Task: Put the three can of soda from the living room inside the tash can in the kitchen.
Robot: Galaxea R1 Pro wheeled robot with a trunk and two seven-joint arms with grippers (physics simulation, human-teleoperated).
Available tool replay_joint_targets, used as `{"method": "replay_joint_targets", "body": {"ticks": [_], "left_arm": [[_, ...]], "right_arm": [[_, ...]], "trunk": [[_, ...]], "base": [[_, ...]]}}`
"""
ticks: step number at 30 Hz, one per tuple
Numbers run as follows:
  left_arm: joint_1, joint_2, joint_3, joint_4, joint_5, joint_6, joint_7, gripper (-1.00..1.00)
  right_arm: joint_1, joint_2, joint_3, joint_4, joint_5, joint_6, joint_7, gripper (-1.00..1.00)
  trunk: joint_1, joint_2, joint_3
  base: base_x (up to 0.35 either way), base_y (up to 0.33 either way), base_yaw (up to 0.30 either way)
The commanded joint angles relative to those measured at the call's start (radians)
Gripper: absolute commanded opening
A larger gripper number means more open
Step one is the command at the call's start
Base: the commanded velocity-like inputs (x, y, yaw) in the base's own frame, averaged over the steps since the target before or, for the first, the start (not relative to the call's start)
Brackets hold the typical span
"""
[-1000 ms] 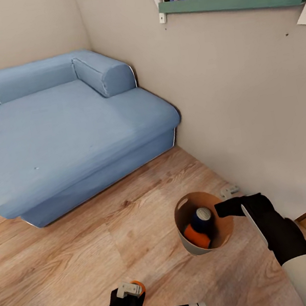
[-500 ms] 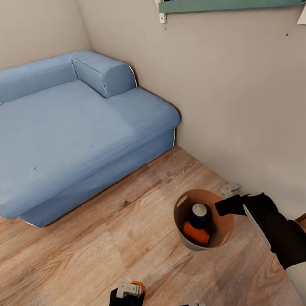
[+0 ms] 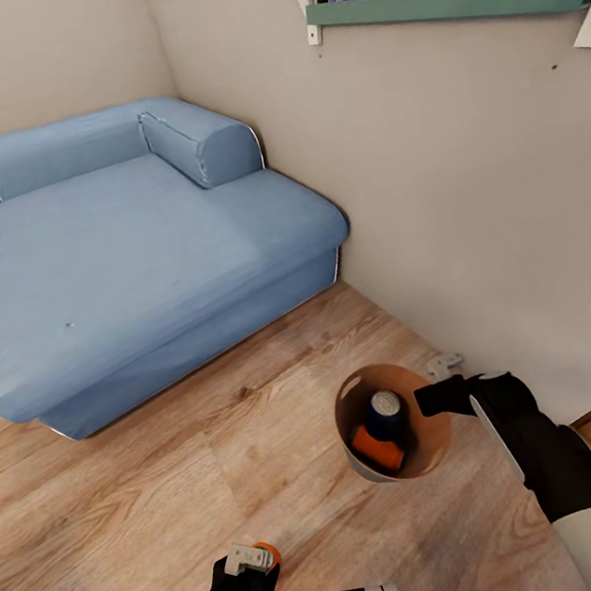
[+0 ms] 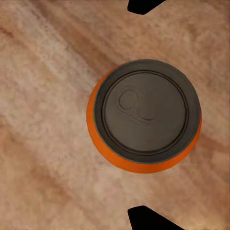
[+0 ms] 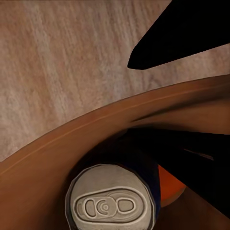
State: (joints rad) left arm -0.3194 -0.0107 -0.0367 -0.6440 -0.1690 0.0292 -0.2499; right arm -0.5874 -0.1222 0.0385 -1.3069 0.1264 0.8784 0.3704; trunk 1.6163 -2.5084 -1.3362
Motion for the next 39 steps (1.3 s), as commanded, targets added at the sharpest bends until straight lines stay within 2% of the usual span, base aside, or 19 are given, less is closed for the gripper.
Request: {"method": "replay_joint_targets", "body": {"ticks": [1,12,39], "left_arm": [[0.0,0.0,0.0,0.0,0.0,0.0,0.0,1.0],[-0.001,-0.003,0.002,0.009,-0.001,0.002,0.002,1.0],[0.0,-0.002,0.001,0.002,-0.001,0.001,0.003,1.0]], "right_arm": [[0.0,0.0,0.001,-0.003,-0.014,0.003,-0.001,-1.0],[0.028,0.001,0.001,-0.043,-0.014,0.002,-0.001,-1.0],[0.054,0.001,0.001,-0.083,-0.013,0.004,-0.001,-1.0]], "trunk": [[0.0,0.0,0.0],[0.004,-0.002,-0.039],[0.004,-0.002,-0.039]], "base": [[0.0,0.0,0.0],[0.0,0.0,0.0],[0.039,-0.003,0.0]]}}
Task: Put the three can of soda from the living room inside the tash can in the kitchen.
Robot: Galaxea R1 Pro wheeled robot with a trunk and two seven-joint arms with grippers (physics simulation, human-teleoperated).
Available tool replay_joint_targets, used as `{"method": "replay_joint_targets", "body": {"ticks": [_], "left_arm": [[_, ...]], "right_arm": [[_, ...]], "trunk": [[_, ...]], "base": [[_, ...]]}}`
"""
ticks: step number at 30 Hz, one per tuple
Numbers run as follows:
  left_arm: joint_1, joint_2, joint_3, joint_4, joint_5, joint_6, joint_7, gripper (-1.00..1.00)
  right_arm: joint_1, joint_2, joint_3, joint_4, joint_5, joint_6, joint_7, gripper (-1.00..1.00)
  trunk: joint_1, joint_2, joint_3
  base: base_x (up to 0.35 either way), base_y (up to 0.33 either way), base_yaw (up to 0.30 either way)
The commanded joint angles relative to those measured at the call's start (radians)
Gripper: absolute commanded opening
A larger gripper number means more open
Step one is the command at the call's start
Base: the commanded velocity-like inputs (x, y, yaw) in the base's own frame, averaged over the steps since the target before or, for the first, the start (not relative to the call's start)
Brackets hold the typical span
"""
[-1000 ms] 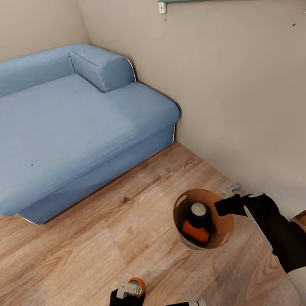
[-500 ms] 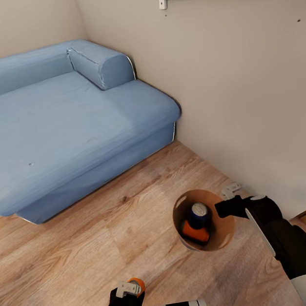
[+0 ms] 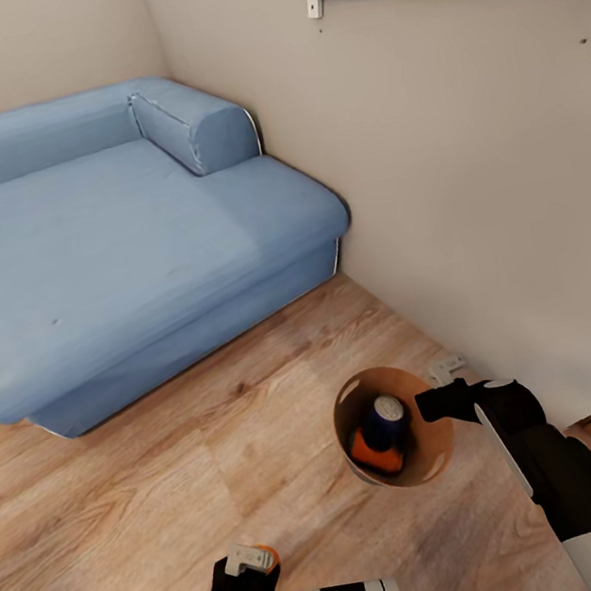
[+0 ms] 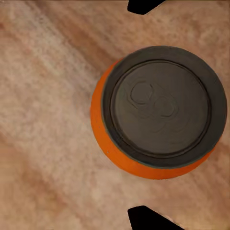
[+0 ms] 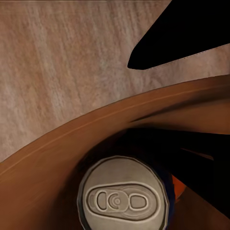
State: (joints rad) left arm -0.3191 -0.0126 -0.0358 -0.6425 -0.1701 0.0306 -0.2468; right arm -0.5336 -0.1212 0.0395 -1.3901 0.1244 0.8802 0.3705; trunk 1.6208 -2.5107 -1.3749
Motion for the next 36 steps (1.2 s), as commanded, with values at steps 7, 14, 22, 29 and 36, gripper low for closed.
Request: {"method": "replay_joint_targets", "body": {"ticks": [7,14,22,29,36], "left_arm": [[0.0,0.002,-0.001,-0.003,0.0,-0.001,-0.002,1.0],[0.0,-0.001,-0.001,0.002,-0.001,-0.001,-0.001,1.0],[0.0,-0.002,-0.001,0.005,-0.005,-0.001,0.0,1.0],[0.0,-0.001,-0.001,0.006,-0.005,-0.001,0.0,1.0],[0.0,-0.001,-0.002,0.0,-0.005,-0.001,0.0,1.0]], "right_arm": [[0.0,0.001,0.001,-0.001,-0.012,0.002,-0.001,-1.0],[0.0,0.002,0.002,0.0,-0.012,0.002,-0.001,-1.0],[0.0,0.002,0.003,0.0,-0.012,0.002,-0.001,-1.0],[0.001,0.002,0.003,0.0,-0.012,0.002,-0.001,-1.0],[0.0,0.002,0.003,0.0,-0.012,0.002,-0.001,-1.0]], "trunk": [[0.0,0.0,0.0],[0.002,-0.001,-0.015],[0.004,-0.002,-0.039],[0.006,-0.003,-0.05],[0.006,-0.003,-0.05]], "base": [[0.047,-0.01,0.0],[0.003,-0.001,0.0],[0.0,0.0,0.0],[0.0,0.0,0.0],[0.0,0.0,0.0]]}}
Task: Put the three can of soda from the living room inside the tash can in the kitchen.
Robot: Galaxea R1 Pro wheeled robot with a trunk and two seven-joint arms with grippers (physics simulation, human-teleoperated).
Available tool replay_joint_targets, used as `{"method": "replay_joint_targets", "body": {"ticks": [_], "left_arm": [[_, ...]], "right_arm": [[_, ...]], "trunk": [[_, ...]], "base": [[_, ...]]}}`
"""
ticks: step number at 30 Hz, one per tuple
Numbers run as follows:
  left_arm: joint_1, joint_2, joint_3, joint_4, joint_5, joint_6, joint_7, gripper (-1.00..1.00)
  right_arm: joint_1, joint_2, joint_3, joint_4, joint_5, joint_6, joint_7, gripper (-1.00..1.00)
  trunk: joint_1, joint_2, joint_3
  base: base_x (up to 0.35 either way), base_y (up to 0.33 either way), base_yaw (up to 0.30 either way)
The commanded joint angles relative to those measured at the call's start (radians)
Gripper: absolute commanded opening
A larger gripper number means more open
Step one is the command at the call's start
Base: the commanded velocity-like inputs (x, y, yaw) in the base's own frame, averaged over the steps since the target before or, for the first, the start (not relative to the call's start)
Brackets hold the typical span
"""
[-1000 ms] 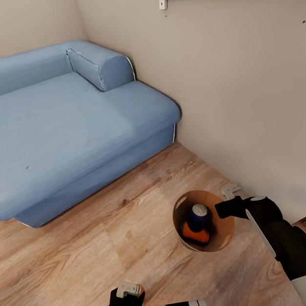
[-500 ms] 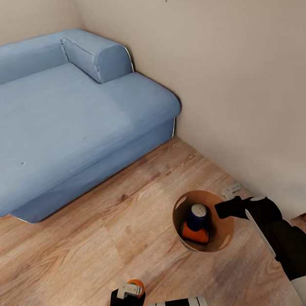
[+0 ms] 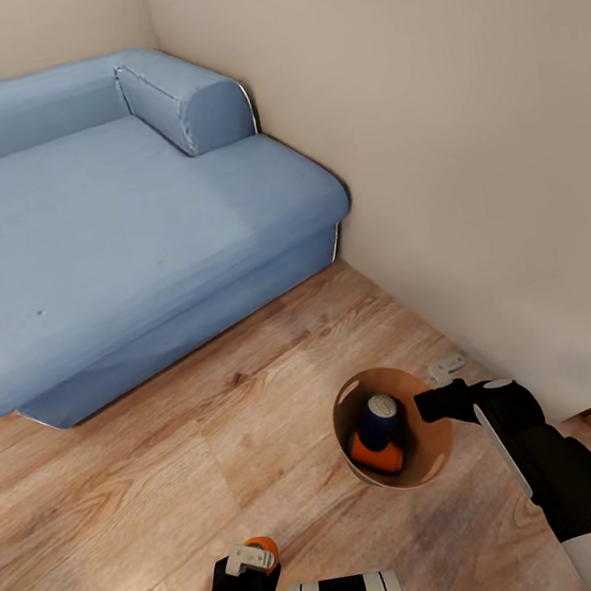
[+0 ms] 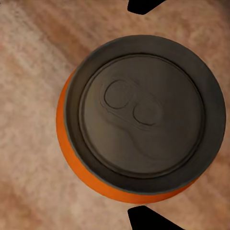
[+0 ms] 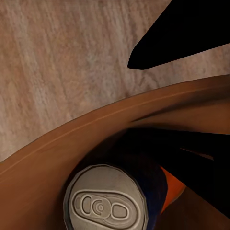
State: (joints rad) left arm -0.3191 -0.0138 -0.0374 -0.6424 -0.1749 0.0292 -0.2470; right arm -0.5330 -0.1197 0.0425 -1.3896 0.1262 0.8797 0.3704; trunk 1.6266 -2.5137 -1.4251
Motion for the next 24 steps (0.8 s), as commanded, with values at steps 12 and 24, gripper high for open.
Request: {"method": "replay_joint_targets", "body": {"ticks": [12,24], "left_arm": [[0.0,0.002,0.0,-0.003,0.0,-0.011,0.0,-1.0],[0.001,0.0,-0.001,-0.003,-0.001,-0.012,0.003,-1.0]], "right_arm": [[0.0,0.0,0.0,0.0,-0.014,0.002,-0.001,-1.0],[0.001,0.0,0.0,0.0,-0.014,0.002,-0.001,-1.0]], "trunk": [[0.0,0.0,0.0],[-0.004,0.002,0.035]], "base": [[0.0,0.0,0.0],[0.0,0.0,0.0]]}}
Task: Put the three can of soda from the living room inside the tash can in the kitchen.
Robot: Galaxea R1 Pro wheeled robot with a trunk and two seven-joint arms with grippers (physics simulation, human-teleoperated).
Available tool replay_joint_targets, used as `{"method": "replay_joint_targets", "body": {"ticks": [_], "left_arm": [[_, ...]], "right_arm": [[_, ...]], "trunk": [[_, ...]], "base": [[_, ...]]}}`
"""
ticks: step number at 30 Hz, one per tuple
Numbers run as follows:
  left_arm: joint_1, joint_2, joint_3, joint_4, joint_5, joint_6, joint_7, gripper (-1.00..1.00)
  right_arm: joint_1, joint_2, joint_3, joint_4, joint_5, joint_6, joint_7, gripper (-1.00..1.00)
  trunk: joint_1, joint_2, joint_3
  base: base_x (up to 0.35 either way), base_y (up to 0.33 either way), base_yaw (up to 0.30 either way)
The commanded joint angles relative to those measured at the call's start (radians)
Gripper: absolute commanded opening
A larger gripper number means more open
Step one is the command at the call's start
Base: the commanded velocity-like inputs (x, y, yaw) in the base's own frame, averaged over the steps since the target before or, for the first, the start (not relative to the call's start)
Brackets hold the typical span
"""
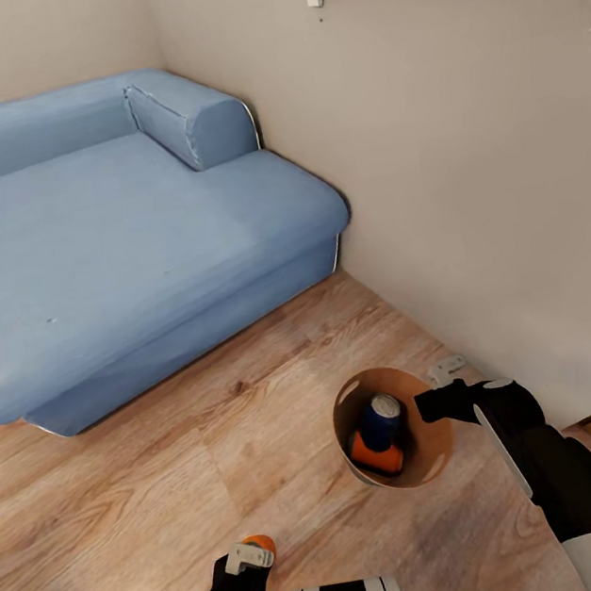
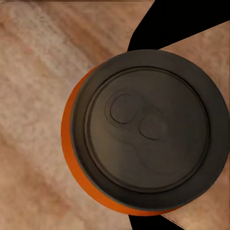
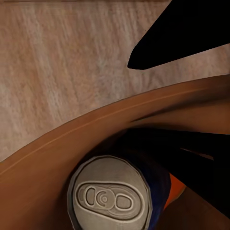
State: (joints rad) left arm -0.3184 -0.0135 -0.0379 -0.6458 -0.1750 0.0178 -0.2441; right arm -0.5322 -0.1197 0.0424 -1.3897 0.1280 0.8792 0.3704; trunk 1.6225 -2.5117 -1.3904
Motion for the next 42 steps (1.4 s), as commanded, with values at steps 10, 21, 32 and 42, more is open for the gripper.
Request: {"method": "replay_joint_targets", "body": {"ticks": [10,21,32,42], "left_arm": [[-0.001,0.0,0.0,-0.001,-0.003,-0.001,0.0,-1.0],[-0.001,0.0,-0.002,-0.001,-0.003,-0.002,0.003,-1.0],[0.0,0.0,-0.001,-0.002,-0.003,-0.002,0.006,-1.0],[-0.001,0.0,-0.001,0.002,-0.003,-0.001,0.006,-1.0]], "right_arm": [[0.0,0.0,0.002,0.0,-0.016,0.003,-0.001,-1.0],[0.0,0.0,0.003,0.0,-0.017,0.003,-0.001,-1.0],[0.0,0.002,0.006,0.003,-0.017,0.003,-0.001,-1.0],[0.0,0.021,0.008,0.005,-0.013,0.003,-0.001,-1.0]], "trunk": [[-0.005,0.002,0.039],[-0.009,0.005,0.081],[-0.014,0.007,0.124],[-0.019,0.01,0.163]], "base": [[0.0,0.0,0.0],[0.0,0.0,0.0],[0.0,0.0,0.0],[0.0,0.0,0.0]]}}
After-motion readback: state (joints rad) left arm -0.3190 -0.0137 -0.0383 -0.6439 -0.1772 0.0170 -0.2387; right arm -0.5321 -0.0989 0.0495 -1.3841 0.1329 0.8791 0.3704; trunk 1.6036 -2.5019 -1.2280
